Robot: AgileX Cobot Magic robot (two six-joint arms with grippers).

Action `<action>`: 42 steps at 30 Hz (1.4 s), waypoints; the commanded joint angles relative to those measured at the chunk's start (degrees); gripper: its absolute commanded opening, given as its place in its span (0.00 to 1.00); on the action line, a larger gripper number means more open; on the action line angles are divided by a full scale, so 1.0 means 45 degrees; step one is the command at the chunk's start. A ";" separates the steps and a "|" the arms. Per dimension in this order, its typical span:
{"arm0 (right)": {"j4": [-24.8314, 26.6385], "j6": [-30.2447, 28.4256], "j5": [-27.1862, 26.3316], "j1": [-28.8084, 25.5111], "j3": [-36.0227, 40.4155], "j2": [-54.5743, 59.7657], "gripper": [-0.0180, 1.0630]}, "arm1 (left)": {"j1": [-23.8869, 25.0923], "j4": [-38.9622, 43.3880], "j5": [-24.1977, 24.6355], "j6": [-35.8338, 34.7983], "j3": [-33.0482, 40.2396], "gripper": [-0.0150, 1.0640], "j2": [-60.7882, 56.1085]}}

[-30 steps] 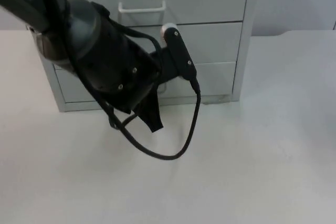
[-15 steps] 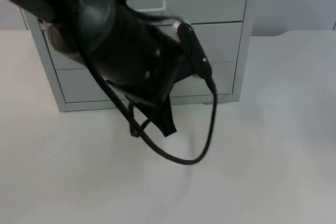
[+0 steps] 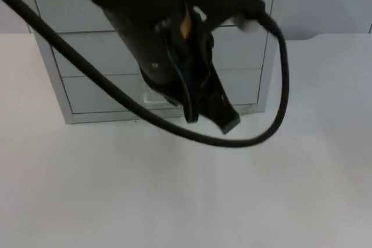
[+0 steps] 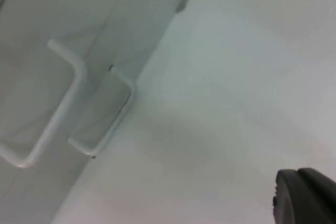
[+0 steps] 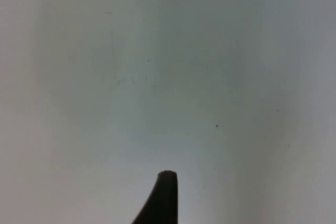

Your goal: Open the drawer with the left hand, place the block into the drawer with the right hand, then close the drawer with the left hand.

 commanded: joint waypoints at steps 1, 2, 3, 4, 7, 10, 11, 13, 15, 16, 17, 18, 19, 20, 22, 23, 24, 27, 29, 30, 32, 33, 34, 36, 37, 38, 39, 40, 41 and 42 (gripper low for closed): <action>-0.0003 -0.0049 -0.0091 -0.0066 0.0012 -0.0060 0.77 | 0.0003 -0.0815 0.0207 0.0548 -0.0024 0.01 -0.0486; -0.0003 -0.0049 -0.0091 -0.0066 0.0012 -0.0060 0.77 | 0.0060 -0.1145 0.0273 0.0795 -0.0024 0.01 -0.0713; -0.0003 -0.0049 -0.0091 -0.0066 0.0012 -0.0060 0.77 | 0.0213 -0.1637 0.0290 0.1255 0.0051 0.01 -0.1020; -0.0003 -0.0049 -0.0091 -0.0066 0.0012 -0.0060 0.77 | 0.0385 -0.2091 0.0328 0.1548 0.0071 0.01 -0.1207; -0.0003 -0.0049 -0.0159 -0.0066 0.0012 -0.0060 0.77 | 0.0805 -0.2914 0.0517 0.2246 0.0071 0.01 -0.1547; -0.0003 -0.0049 -0.0166 -0.0066 0.0012 -0.0060 0.77 | 0.1711 -0.3994 0.0859 0.3179 0.0071 0.01 -0.2059; -0.0003 -0.0049 -0.0166 -0.0066 0.0012 -0.0060 0.77 | 0.1711 -0.3994 0.0859 0.3179 0.0071 0.01 -0.2059; -0.0003 -0.0049 -0.0166 -0.0066 0.0012 -0.0060 0.77 | 0.2333 -0.4661 0.1035 0.3658 0.0071 0.01 -0.2351; -0.0003 -0.0049 -0.0253 -0.0066 0.0012 -0.0060 0.77 | 0.2998 -0.5292 0.1135 0.4122 0.0147 0.01 -0.2686; -0.0003 -0.0049 -0.0253 -0.0066 0.0012 -0.0060 0.77 | 0.2998 -0.5292 0.1135 0.4122 0.0147 0.01 -0.2686; -0.0003 -0.0049 -0.0273 -0.0066 0.0012 -0.0060 0.77 | 0.3469 -0.5686 0.0989 0.4423 0.0366 0.01 -0.2994; -0.0003 -0.0049 -0.0273 -0.0066 0.0012 -0.0060 0.77 | 0.3906 -0.6001 0.0892 0.4553 0.0659 0.01 -0.3309; -0.0003 -0.0049 -0.0299 -0.0066 0.0012 -0.0060 0.77 | 0.4292 -0.6245 0.0787 0.4702 0.0935 0.01 -0.3605; -0.0003 -0.0049 -0.0299 -0.0066 0.0012 -0.0060 0.77 | 0.4628 -0.6529 0.0588 0.4893 0.1345 0.01 -0.3875; 0.0026 -0.0049 -0.0298 -0.0066 0.0012 -0.0060 0.77 | 0.5067 -0.6884 0.0486 0.5109 0.1767 0.01 -0.4205; 0.0026 -0.0049 -0.0327 -0.0066 0.0012 -0.0060 0.77 | 0.5444 -0.7229 0.0354 0.5305 0.2137 0.01 -0.4494; 0.0026 -0.0049 -0.0382 -0.0066 0.0012 -0.0060 0.77 | 0.5900 -0.7708 0.0065 0.5544 0.2574 0.01 -0.4858; 0.0026 -0.0049 -0.0458 -0.0066 0.0012 -0.0060 0.77 | 0.6732 -0.8619 -0.0354 0.5832 0.3231 0.01 -0.5570; 0.0026 -0.0049 -0.0551 -0.0066 0.0012 -0.0060 0.77 | 0.7591 -0.9260 -0.0270 0.6296 0.3611 0.01 -0.6323; 0.0026 -0.0049 -0.0582 -0.0066 0.0012 -0.0060 0.77 | 0.7948 -0.9317 -0.0202 0.6314 0.3665 0.01 -0.6688; 0.0026 -0.0049 -0.0634 -0.0066 0.0012 -0.0060 0.77 | 0.8529 -0.9323 0.0005 0.6314 0.3742 0.01 -0.7358; 0.0026 -0.0049 -0.0634 -0.0066 0.0012 -0.0060 0.77 | 0.8735 -0.9323 0.0219 0.6314 0.3771 0.01 -0.7701; 0.0026 -0.0049 -0.0634 -0.0066 0.0012 -0.0060 0.77 | 0.8735 -0.9323 0.0219 0.6314 0.3771 0.01 -0.7701; 0.0026 -0.0049 -0.0634 -0.0066 0.0012 -0.0060 0.77 | 0.9173 -0.9323 0.0544 0.6314 0.3771 0.01 -0.8350; 0.0026 -0.0049 -0.0634 -0.0066 0.0012 -0.0060 0.77 | 0.9348 -0.9299 0.0713 0.6314 0.3771 0.01 -0.8596; 0.0026 -0.0049 -0.0634 -0.0066 0.0012 -0.0060 0.77 | 0.9554 -0.9299 0.0831 0.6314 0.3771 0.01 -0.8870; 0.0026 -0.0049 -0.0634 -0.0066 0.0012 -0.0060 0.77 | 0.9554 -0.9299 0.0831 0.6314 0.3771 0.01 -0.8870; 0.0026 -0.0049 -0.0630 -0.0066 0.0012 -0.0084 0.77 | 0.9741 -0.9299 0.0982 0.6314 0.3771 0.01 -0.9126; 0.0026 -0.0049 -0.0660 -0.0066 0.0012 -0.0161 0.77 | 0.9918 -0.9277 0.1083 0.6314 0.3771 0.01 -0.9365; 0.0026 -0.0049 -0.0721 -0.0066 0.0012 -0.0251 0.77 | 1.0053 -0.9277 0.1177 0.6314 0.3799 0.01 -0.9564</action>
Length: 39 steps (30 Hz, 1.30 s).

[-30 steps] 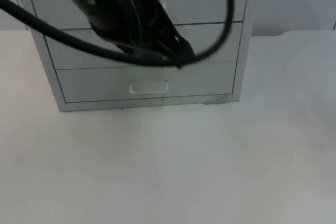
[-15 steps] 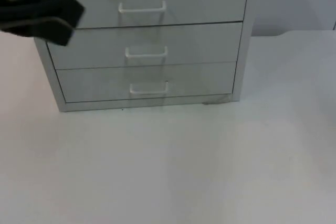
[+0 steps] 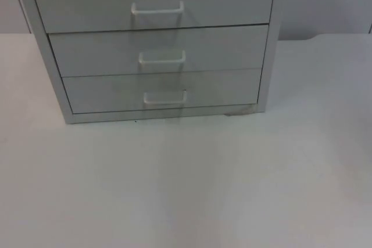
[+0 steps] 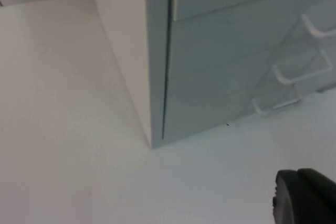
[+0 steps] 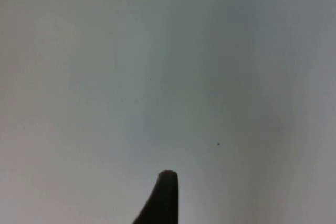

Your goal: Open the drawer with the left hand, place the block into the drawer with the right hand, then close the drawer with the left hand.

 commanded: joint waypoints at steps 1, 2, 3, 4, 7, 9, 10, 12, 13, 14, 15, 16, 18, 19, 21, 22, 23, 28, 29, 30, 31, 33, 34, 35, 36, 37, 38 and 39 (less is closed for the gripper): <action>0.0000 -0.0110 -0.0261 -0.0066 0.0012 -0.0341 0.77 | 0.0295 -0.0186 0.0243 0.0053 0.0129 0.01 -0.0508; 0.0000 -0.0163 -0.0321 -0.0066 0.0012 -0.0589 0.77 | 0.0416 -0.0186 0.0243 0.0053 0.0238 0.01 -0.0752; 0.0000 -0.0163 -0.0321 -0.0066 0.0012 -0.0589 0.77 | 0.0416 -0.0186 0.0243 0.0053 0.0238 0.01 -0.0752; 0.0000 -0.0309 -0.0406 -0.0066 0.0012 -0.0782 0.77 | 0.0486 -0.0238 0.0243 0.0053 0.0423 0.01 -0.0960; 0.0000 -0.0385 -0.0635 -0.0066 0.0012 -0.1521 0.77 | 0.0749 -0.0336 0.0214 0.0002 0.1066 0.01 -0.1680; 0.0000 -0.0385 -0.0725 -0.0066 0.0012 -0.1786 0.77 | 0.0782 -0.0336 0.0275 0.0002 0.1256 0.01 -0.1871; 0.0000 -0.0475 -0.0785 -0.0066 0.0012 -0.2005 0.77 | 0.0782 -0.0366 0.0276 -0.0050 0.1438 0.01 -0.2073; 0.0187 -0.0810 -0.0910 -0.0011 0.0012 -0.2567 0.77 | 0.0782 -0.0476 0.0297 -0.0109 0.1777 0.01 -0.2526; 0.0399 -0.1097 -0.0931 -0.0011 0.0012 -0.2868 0.77 | 0.0782 -0.0513 0.0322 -0.0109 0.1917 0.01 -0.2783; 0.0399 -0.1097 -0.0931 -0.0011 0.0012 -0.2868 0.77 | 0.0782 -0.0513 0.0322 -0.0109 0.1917 0.01 -0.2783; 0.0702 -0.1443 -0.0987 -0.0011 0.0012 -0.3141 0.77 | 0.0782 -0.0584 0.0374 -0.0109 0.2055 0.01 -0.3054; 0.1170 -0.1940 -0.0987 -0.0011 0.0012 -0.3604 0.77 | 0.0782 -0.0571 0.0414 -0.0109 0.2112 0.01 -0.3299; 0.1723 -0.2545 -0.1149 -0.0011 0.0179 -0.4300 0.77 | 0.0782 -0.0765 0.0469 -0.0144 0.2340 0.01 -0.4099; 0.1723 -0.2545 -0.1149 -0.0011 0.0179 -0.4300 0.77 | 0.0782 -0.0765 0.0469 -0.0144 0.2340 0.01 -0.4099; 0.1993 -0.2910 -0.1542 -0.0011 0.0605 -0.5098 0.77 | 0.0782 -0.0838 0.0554 -0.0144 0.2530 0.01 -0.4757; 0.2021 -0.2953 -0.1661 -0.0011 0.0858 -0.5570 0.77 | 0.0782 -0.0872 0.0634 -0.0144 0.2694 0.01 -0.5122; 0.2021 -0.2953 -0.1690 -0.0011 0.1051 -0.5968 0.77 | 0.0782 -0.0900 0.0697 -0.0174 0.2858 0.01 -0.5513; 0.2253 -0.2953 -0.1435 -0.0011 0.1609 -0.7863 0.77 | 0.0782 -0.0900 0.0781 -0.0527 0.3366 0.01 -0.7083; 0.2279 -0.2953 -0.1272 -0.0011 0.1732 -0.8369 0.77 | 0.0782 -0.0900 0.0894 -0.0590 0.3416 0.01 -0.7540; 0.2279 -0.2953 -0.1272 -0.0011 0.1732 -0.8369 0.77 | 0.0782 -0.0900 0.0894 -0.0590 0.3416 0.01 -0.7540; 0.2214 -0.3082 -0.0976 -0.0011 0.1761 -0.8772 0.77 | 0.0782 -0.0816 0.1125 -0.0590 0.3435 0.01 -0.7972; 0.2211 -0.3393 -0.0077 -0.0034 0.1761 -0.9646 0.77 | 0.0782 -0.0526 0.1674 -0.0621 0.3435 0.01 -0.8706; 0.2211 -0.3393 0.0318 -0.0034 0.1761 -1.0043 0.77 | 0.0782 -0.0400 0.2105 -0.0655 0.3435 0.01 -0.9067; 0.2211 -0.3393 0.0318 -0.0034 0.1761 -1.0043 0.77 | 0.0782 -0.0400 0.2105 -0.0655 0.3435 0.01 -0.9067; 0.2211 -0.3265 0.0809 -0.0034 0.1761 -1.0544 0.77 | 0.0782 -0.0211 0.2375 -0.0865 0.3435 0.01 -0.9387; 0.2211 -0.3046 0.1193 -0.0034 0.1761 -1.0942 0.77 | 0.0782 0.0001 0.2771 -0.1197 0.3435 0.01 -0.9884; 0.2211 -0.2882 0.1440 -0.0034 0.1761 -1.1201 0.77 | 0.0782 0.0159 0.2931 -0.1413 0.3435 0.01 -1.0165; 0.2211 -0.2699 0.1668 -0.0034 0.1761 -1.1461 0.77 | 0.0782 0.0272 0.3007 -0.1497 0.3435 0.01 -1.0335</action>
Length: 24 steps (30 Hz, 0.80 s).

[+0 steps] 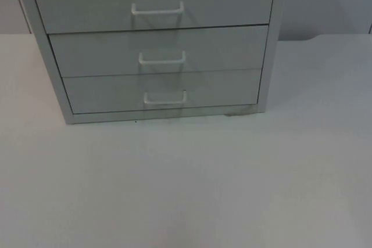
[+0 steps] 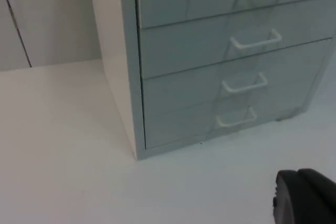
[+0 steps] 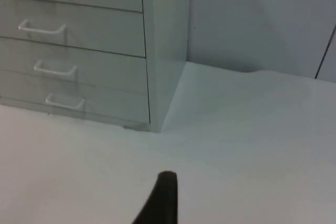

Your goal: Open the drawer with the left hand, place the block into the drawer with the right hand, then close the drawer with the left hand.

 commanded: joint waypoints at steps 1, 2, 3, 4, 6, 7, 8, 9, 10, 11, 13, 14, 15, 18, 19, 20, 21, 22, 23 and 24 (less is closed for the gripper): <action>0.0003 0.0309 0.0865 -0.0034 0.0027 -0.0873 0.77 | 0.0057 0.0559 0.0448 -0.0654 0.0054 0.01 -0.0898; 0.0003 0.0309 0.0865 -0.0034 0.0027 -0.0873 0.77 | 0.0057 0.0559 0.0448 -0.0654 0.0054 0.01 -0.0898; -0.0029 0.0309 0.1072 -0.0034 0.0027 -0.1148 0.77 | 0.0057 0.0817 0.0448 -0.0988 0.0054 0.01 -0.1390; -0.0181 0.0349 0.1236 -0.0034 0.0027 -0.1402 0.77 | 0.0057 0.0913 0.0448 -0.1105 0.0054 0.01 -0.1565; -0.0412 0.0659 0.1583 -0.0034 0.0027 -0.1812 0.77 | 0.0057 0.1412 0.0549 -0.1749 0.0054 0.01 -0.2358; -0.0412 0.0659 0.1583 -0.0034 0.0027 -0.1812 0.77 | 0.0057 0.1412 0.0549 -0.1749 0.0054 0.01 -0.2358; -0.0503 0.0969 0.1754 -0.0034 0.0027 -0.2009 0.77 | 0.0057 0.1623 0.0668 -0.1957 0.0054 0.01 -0.2588; -0.0642 0.1276 0.1943 -0.0034 0.0027 -0.2190 0.77 | 0.0057 0.1840 0.0776 -0.2189 0.0054 0.01 -0.2757; -0.0741 0.1325 0.2100 -0.0034 0.0027 -0.2307 0.77 | 0.0057 0.1947 0.0914 -0.2307 0.0054 0.01 -0.2757; -0.0887 0.1325 0.2227 -0.0034 0.0027 -0.2453 0.77 | 0.0057 0.2073 0.1087 -0.2424 0.0054 0.01 -0.2757; -0.1019 0.1325 0.2346 -0.0034 0.0027 -0.2596 0.77 | 0.0057 0.2110 0.1343 -0.2483 0.0054 0.01 -0.2757; -0.1131 0.1325 0.2444 -0.0034 0.0027 -0.2733 0.77 | 0.0057 0.2189 0.1488 -0.2536 0.0143 0.01 -0.2757; -0.1189 0.1325 0.2496 -0.0034 0.0046 -0.2830 0.77 | 0.0057 0.2189 0.1512 -0.2536 0.0272 0.01 -0.2757; -0.1196 0.1476 0.2549 -0.0034 0.0397 -0.3134 0.77 | 0.0057 0.2142 0.1590 -0.2778 0.0691 0.01 -0.2757; -0.1196 0.1536 0.2549 -0.0034 0.0526 -0.3134 0.77 | 0.0057 0.2142 0.1632 -0.2778 0.0675 0.01 -0.2757; -0.1215 0.1602 0.2489 -0.0034 0.0936 -0.3134 0.77 | 0.0057 0.2142 0.1632 -0.2778 0.0675 0.01 -0.2757; -0.1215 0.1602 0.2532 -0.0034 0.1211 -0.3134 0.77 | 0.0057 0.2142 0.1687 -0.2778 0.0675 0.01 -0.2757; -0.1306 0.1602 0.2562 -0.0034 0.1494 -0.3134 0.77 | 0.0057 0.2142 0.1711 -0.2778 0.0675 0.01 -0.2757; -0.1306 0.1602 0.2562 -0.0034 0.1494 -0.3134 0.77 | 0.0057 0.2142 0.1711 -0.2778 0.0675 0.01 -0.2757; -0.1359 0.1602 0.2608 -0.0034 0.1722 -0.3134 0.77 | 0.0057 0.2142 0.1734 -0.2778 0.0675 0.01 -0.2757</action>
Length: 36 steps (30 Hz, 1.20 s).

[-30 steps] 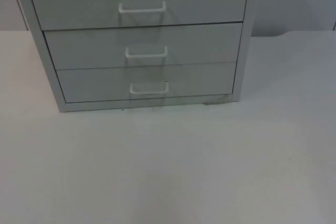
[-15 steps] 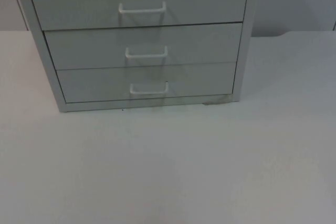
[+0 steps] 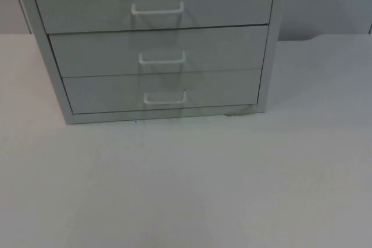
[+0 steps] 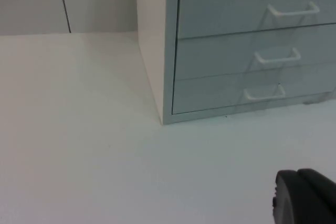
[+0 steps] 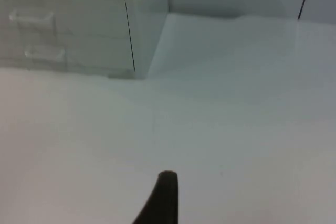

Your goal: Open the drawer with the left hand, place the block into the drawer with the right hand, then close the drawer with the left hand.

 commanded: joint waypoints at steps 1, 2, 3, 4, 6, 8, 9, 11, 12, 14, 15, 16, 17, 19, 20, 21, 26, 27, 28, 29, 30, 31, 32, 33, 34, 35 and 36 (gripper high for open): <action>-0.0147 0.0096 0.0151 -0.0034 0.0278 -0.0036 0.77 | 0.0057 0.0139 0.0082 -0.0109 0.0058 0.01 -0.0045; -0.0114 0.0094 0.0151 -0.0034 0.0278 -0.0036 0.77 | 0.0057 0.0139 0.0110 -0.0109 0.0058 0.01 -0.0045; -0.0114 0.0094 0.0151 -0.0034 0.0278 -0.0036 0.77 | 0.0057 0.0173 0.0109 -0.0109 0.0058 0.01 -0.0045; -0.0114 0.0094 0.0151 -0.0034 0.0278 -0.0036 0.77 | 0.0057 0.0173 0.0109 -0.0109 0.0058 0.01 -0.0045; -0.0113 0.0125 0.0151 -0.0034 0.0278 -0.0036 0.77 | 0.0057 0.0233 0.0193 -0.0109 0.0058 0.01 -0.0045; -0.0113 0.0125 0.0151 -0.0034 0.0278 -0.0036 0.77 | 0.0057 0.0336 0.0261 -0.0109 0.0058 0.01 -0.0045; -0.0113 0.0125 0.0151 -0.0034 0.0278 -0.0036 0.77 | 0.0057 0.0393 0.0282 -0.0109 0.0058 0.01 -0.0045; -0.0113 0.0145 0.0151 -0.0034 0.0278 -0.0036 0.77 | 0.0057 0.0392 0.0282 -0.0109 0.0058 0.01 -0.0045; -0.0113 0.0145 0.0151 -0.0034 0.0278 -0.0036 0.77 | 0.0057 0.0392 0.0282 -0.0109 0.0058 0.01 -0.0045; -0.0113 0.0141 0.0151 -0.0034 0.0278 -0.0036 0.77 | 0.0057 0.0392 0.0313 -0.0109 0.0058 0.01 -0.0045; -0.0242 0.0343 0.0151 -0.0034 0.0278 -0.0036 0.77 | 0.0057 0.0392 0.0313 -0.0109 0.0058 0.01 -0.0045; -0.0604 0.0776 0.0151 -0.0034 0.0278 -0.0036 0.77 | 0.0057 0.0392 0.0313 -0.0109 0.0058 0.01 -0.0045; -0.0754 0.1125 0.0151 -0.0034 0.0278 -0.0036 0.77 | 0.0057 0.0392 0.0313 -0.0109 0.0058 0.01 -0.0045; -0.0754 0.1125 0.0151 -0.0034 0.0278 -0.0036 0.77 | 0.0057 0.0392 0.0313 -0.0109 0.0058 0.01 -0.0045; -0.0754 0.1075 0.0151 -0.0034 0.0278 -0.0036 0.77 | 0.0057 0.0392 0.0313 -0.0109 0.0058 0.01 -0.0045; -0.0754 0.1075 0.0151 -0.0034 0.0278 -0.0036 0.77 | 0.0057 0.0392 0.0313 -0.0109 0.0058 0.01 -0.0045; -0.0650 0.0893 0.0151 -0.0034 0.0278 -0.0036 0.77 | 0.0057 0.0392 0.0313 -0.0109 0.0058 0.01 -0.0045; -0.0650 0.0893 0.0151 -0.0034 0.0278 -0.0036 0.77 | 0.0057 0.0392 0.0313 -0.0109 0.0058 0.01 -0.0045; -0.0617 0.0837 0.0151 -0.0034 0.0278 -0.0036 0.77 | 0.0057 0.0392 0.0313 -0.0109 0.0058 0.01 -0.0045; -0.0585 0.0811 0.0151 -0.0034 0.0278 -0.0036 0.77 | 0.0057 0.0392 0.0313 -0.0109 0.0058 0.01 -0.0045; -0.0579 0.0811 0.0151 -0.0034 0.0278 -0.0036 0.77 | 0.0057 0.0392 0.0313 -0.0109 0.0058 0.01 -0.0045; -0.0579 0.0811 0.0151 -0.0034 0.0278 -0.0036 0.77 | 0.0057 0.0420 0.0346 -0.0109 0.0058 0.01 -0.0045; -0.0579 0.0811 0.0151 -0.0034 0.0278 -0.0036 0.77 | 0.0057 0.0452 0.0413 -0.0109 0.0080 0.01 -0.0045; -0.0579 0.0811 0.0151 -0.0034 0.0278 -0.0036 0.77 | 0.0057 0.0516 0.0411 -0.0196 0.0080 0.01 -0.0045; -0.0579 0.0811 0.0151 -0.0034 0.0278 -0.0036 0.77 | 0.0057 0.0516 0.0411 -0.0196 0.0080 0.01 -0.0045; -0.0579 0.0811 0.0151 -0.0034 0.0278 -0.0036 0.77 | 0.0057 0.0573 0.0411 -0.0287 0.0080 0.01 -0.0045; -0.0579 0.0811 0.0151 -0.0034 0.0278 -0.0036 0.77 | 0.0057 0.0737 0.0411 -0.0516 0.0104 0.01 -0.0045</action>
